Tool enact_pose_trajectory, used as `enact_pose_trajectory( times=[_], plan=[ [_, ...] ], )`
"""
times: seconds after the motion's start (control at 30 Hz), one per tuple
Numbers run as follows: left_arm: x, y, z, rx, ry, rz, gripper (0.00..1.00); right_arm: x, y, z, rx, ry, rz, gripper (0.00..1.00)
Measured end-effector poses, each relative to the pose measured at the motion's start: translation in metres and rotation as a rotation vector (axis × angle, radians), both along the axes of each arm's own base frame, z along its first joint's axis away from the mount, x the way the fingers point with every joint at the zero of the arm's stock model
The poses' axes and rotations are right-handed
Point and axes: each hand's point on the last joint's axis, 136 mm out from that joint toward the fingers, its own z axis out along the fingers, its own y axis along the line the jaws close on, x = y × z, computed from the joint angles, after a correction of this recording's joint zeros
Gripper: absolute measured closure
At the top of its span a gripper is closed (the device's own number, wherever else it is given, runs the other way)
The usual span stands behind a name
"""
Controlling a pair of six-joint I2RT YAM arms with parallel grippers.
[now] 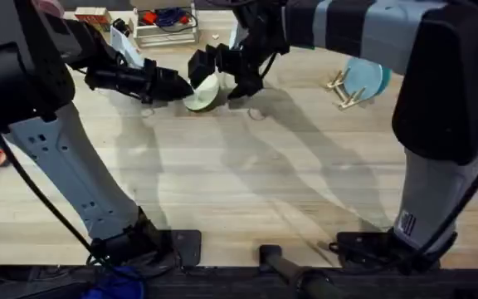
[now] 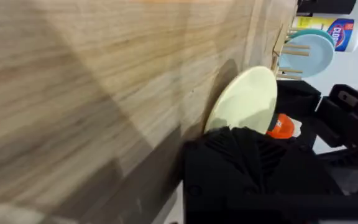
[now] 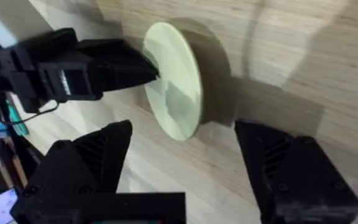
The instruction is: Pick up the plates from the table one by one and place each into a slot on the dish rack.
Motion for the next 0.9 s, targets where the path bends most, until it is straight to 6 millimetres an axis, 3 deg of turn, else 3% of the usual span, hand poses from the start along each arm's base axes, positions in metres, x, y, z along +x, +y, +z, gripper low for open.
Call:
enact_pose_trajectory(
  times=[0.33,0.57,0.9],
  plan=[
    [0.0,0.0,0.0,0.0,0.0,0.0,0.96,0.017,0.013,0.011,0.068,-0.049,-0.048,0.007],
    [0.0,0.0,0.0,0.0,0.0,0.0,0.961,0.016,0.012,-0.013,0.05,0.017,-0.084,0.007],
    [0.0,0.0,0.0,0.0,0.0,0.0,0.96,0.017,0.013,-0.011,0.056,0.015,-0.086,0.008]
  ],
)
